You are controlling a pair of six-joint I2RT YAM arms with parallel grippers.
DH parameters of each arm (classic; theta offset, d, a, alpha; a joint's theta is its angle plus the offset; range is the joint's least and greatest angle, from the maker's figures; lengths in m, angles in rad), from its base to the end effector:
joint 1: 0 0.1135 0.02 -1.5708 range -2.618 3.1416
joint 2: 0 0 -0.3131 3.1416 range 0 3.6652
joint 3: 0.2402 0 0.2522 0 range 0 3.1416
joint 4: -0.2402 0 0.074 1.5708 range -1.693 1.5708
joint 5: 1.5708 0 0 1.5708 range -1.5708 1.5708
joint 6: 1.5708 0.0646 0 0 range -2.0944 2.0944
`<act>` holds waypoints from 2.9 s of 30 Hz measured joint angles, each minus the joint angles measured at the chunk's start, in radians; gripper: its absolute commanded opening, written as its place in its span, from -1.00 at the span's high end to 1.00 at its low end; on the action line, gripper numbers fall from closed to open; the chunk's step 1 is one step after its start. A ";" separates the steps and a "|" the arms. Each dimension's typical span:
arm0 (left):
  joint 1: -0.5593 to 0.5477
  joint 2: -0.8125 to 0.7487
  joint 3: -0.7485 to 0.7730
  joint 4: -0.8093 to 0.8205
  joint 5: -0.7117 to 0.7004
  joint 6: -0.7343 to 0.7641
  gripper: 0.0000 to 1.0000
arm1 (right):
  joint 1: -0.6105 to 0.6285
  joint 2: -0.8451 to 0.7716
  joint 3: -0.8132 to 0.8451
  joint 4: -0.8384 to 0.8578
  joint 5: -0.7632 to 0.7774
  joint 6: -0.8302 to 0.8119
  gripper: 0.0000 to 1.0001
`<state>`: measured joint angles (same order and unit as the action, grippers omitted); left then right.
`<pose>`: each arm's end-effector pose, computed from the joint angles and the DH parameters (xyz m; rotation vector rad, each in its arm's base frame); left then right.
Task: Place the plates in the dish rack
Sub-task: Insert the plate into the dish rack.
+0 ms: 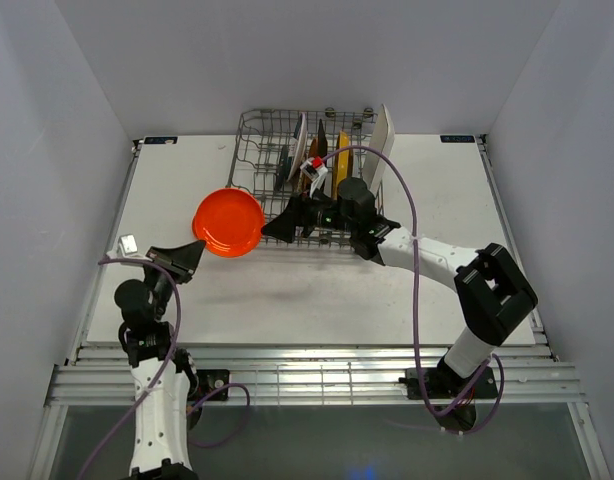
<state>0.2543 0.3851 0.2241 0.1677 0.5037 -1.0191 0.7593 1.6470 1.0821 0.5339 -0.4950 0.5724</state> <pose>0.1161 -0.0020 0.2519 -0.6183 1.5336 -0.9834 0.2789 0.3070 0.3412 -0.5878 1.6957 1.3903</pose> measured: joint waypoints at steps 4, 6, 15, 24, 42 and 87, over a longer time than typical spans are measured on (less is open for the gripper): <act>0.000 -0.045 -0.039 0.013 0.033 -0.013 1.00 | 0.000 0.019 0.000 0.001 0.006 0.000 -0.60; 0.000 -0.062 -0.055 0.013 0.048 -0.019 1.00 | 0.000 0.031 0.000 0.001 0.007 0.001 -0.52; 0.000 -0.070 -0.068 0.021 0.092 -0.037 1.00 | 0.000 0.044 0.000 0.019 0.010 0.022 -0.18; 0.000 -0.046 -0.073 0.028 0.099 -0.037 1.00 | 0.003 0.045 0.000 0.017 0.025 0.019 -0.04; 0.000 -0.042 -0.087 0.044 0.100 -0.036 1.00 | 0.024 0.062 0.030 -0.019 0.055 -0.010 0.39; 0.000 0.001 -0.108 0.080 0.098 -0.018 -0.68 | 0.108 0.189 0.431 -0.405 0.810 -0.178 0.85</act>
<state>0.2543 0.3859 0.1165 0.2478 0.6014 -1.0374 0.8673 1.8359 1.5131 0.1287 0.3153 0.3943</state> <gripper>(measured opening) 0.838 0.102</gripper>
